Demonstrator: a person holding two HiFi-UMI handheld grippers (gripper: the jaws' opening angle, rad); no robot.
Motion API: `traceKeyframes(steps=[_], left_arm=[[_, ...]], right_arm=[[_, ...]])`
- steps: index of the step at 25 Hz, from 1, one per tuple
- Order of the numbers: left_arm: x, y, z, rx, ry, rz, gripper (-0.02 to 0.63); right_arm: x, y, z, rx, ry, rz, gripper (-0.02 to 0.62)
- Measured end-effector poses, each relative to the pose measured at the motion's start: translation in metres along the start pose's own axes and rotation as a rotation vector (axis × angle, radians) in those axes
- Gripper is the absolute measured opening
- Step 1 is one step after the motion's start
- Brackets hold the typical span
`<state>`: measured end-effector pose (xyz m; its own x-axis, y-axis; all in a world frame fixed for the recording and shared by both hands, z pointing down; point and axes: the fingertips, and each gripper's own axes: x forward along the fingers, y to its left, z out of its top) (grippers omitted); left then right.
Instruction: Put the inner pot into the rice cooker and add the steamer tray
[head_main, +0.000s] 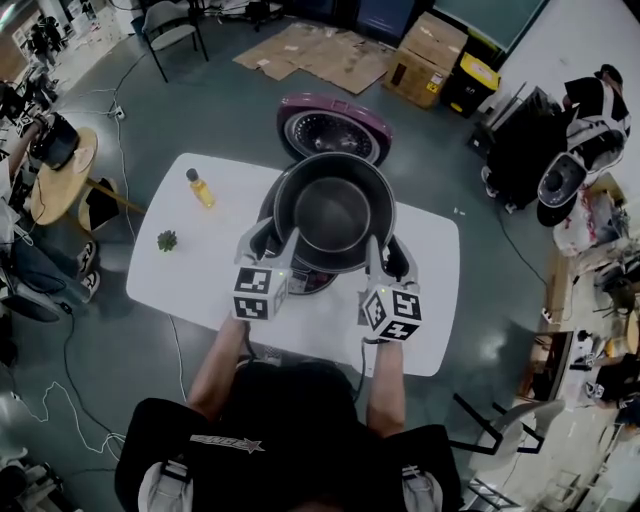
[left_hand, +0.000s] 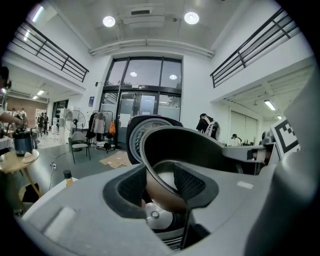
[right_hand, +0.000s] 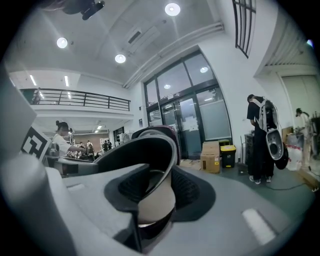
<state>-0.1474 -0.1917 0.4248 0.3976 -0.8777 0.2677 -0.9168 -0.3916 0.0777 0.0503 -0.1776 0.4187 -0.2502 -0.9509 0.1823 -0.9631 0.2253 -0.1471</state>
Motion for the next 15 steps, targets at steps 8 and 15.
traceKeyframes(steps=[8, 15], left_arm=[[0.001, 0.034, -0.009, 0.003, 0.022, 0.016, 0.181], [0.004, 0.055, -0.022, 0.003, 0.066, 0.009, 0.181]], right_arm=[[0.025, 0.025, -0.014, 0.01, 0.029, 0.013, 0.138], [0.038, 0.038, -0.031, 0.031, 0.071, -0.003, 0.138]])
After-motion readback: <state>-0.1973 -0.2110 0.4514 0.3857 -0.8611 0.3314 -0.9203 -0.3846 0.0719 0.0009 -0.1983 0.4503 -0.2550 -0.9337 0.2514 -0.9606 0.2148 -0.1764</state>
